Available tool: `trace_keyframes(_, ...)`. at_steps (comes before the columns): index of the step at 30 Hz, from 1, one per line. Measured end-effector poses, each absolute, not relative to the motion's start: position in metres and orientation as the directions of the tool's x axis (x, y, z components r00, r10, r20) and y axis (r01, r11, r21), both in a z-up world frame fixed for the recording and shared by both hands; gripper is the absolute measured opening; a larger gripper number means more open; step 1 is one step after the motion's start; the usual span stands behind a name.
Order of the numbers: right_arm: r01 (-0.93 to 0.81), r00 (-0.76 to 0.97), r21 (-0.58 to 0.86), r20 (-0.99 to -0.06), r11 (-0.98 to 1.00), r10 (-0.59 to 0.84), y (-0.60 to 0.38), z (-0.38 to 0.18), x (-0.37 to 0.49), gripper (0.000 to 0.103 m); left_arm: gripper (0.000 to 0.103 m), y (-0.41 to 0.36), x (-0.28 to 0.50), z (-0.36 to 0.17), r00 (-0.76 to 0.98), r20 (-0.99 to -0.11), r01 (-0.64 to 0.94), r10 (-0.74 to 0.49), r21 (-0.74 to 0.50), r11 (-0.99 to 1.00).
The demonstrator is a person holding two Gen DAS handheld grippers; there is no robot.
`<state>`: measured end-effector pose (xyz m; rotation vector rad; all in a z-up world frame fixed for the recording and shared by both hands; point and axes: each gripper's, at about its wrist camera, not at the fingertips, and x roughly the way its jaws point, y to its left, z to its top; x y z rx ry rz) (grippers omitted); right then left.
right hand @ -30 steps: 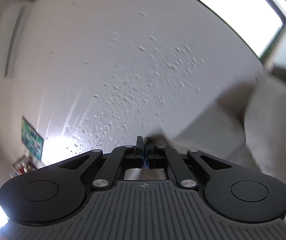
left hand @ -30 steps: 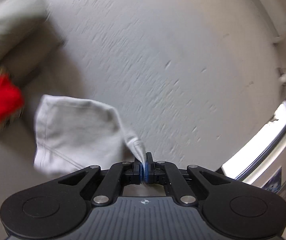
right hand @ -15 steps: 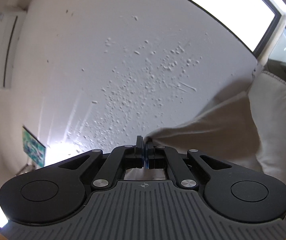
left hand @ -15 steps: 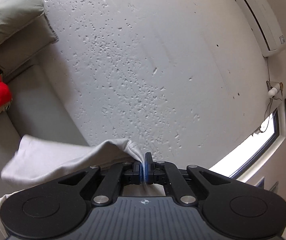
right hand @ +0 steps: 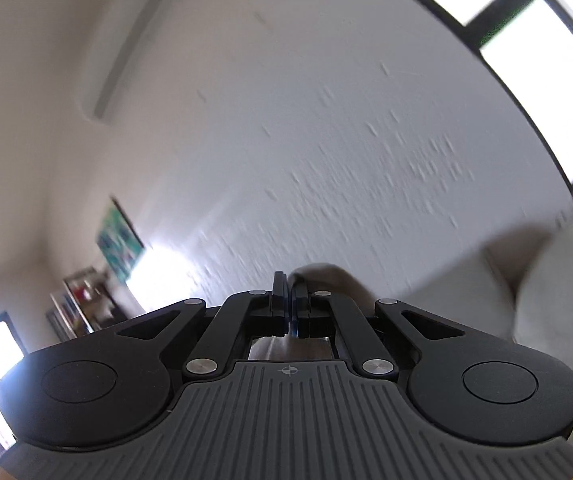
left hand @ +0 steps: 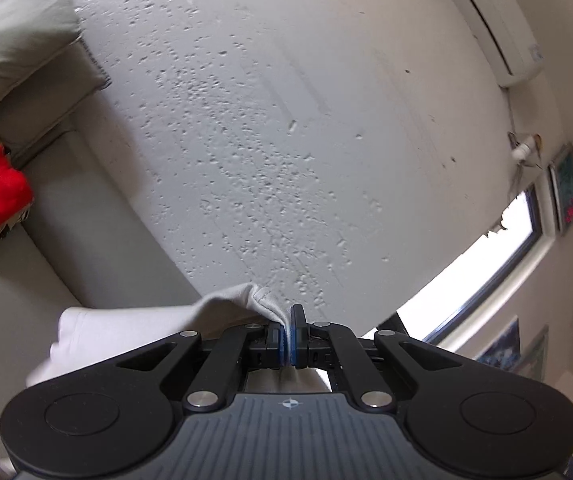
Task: Fold clothes
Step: 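Lift the sweatshirt high with both grippers and shake it out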
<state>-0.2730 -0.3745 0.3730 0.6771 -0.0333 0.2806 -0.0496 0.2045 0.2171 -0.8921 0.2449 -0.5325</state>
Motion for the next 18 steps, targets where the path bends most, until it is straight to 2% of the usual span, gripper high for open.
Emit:
trace_keyframes(3,-0.290,0.956,0.590,0.149,0.754,0.251,-0.380,0.390,-0.258,0.001,0.000,0.209,-0.038,0.223,0.842,0.015,0.340,-0.539,-0.790,0.510)
trace_keyframes(5,-0.275,0.960,0.580,0.132,0.767,0.245,-0.373,0.391,-0.246,0.001,0.000,0.208,-0.025,0.223,0.849,0.011,0.331,-0.528,-0.790,0.516)
trace_keyframes(8,-0.178,0.979,0.588,0.024,0.789,0.203,-0.368,0.350,-0.181,0.001,0.000,0.200,0.010,0.213,0.864,-0.038,0.283,-0.502,-0.788,0.547)
trace_keyframes(11,-0.033,0.976,0.627,-0.147,0.778,0.159,-0.374,0.286,-0.086,0.001,0.000,0.186,0.072,0.186,0.855,-0.172,0.163,-0.490,-0.808,0.567)
trace_keyframes(14,0.135,0.956,0.569,-0.291,0.811,0.045,-0.377,0.227,0.003,0.001,0.000,0.168,0.141,0.153,0.824,-0.322,0.035,-0.466,-0.792,0.609)
trace_keyframes(16,0.144,0.959,0.584,-0.282,0.799,0.033,-0.377,0.227,0.035,0.001,0.000,0.157,0.178,0.144,0.805,-0.385,-0.019,-0.451,-0.777,0.630)
trace_keyframes(18,0.100,0.977,0.602,-0.212,0.792,0.037,-0.352,0.259,0.055,0.001,0.000,0.155,0.201,0.157,0.823,-0.360,-0.014,-0.440,-0.786,0.618)
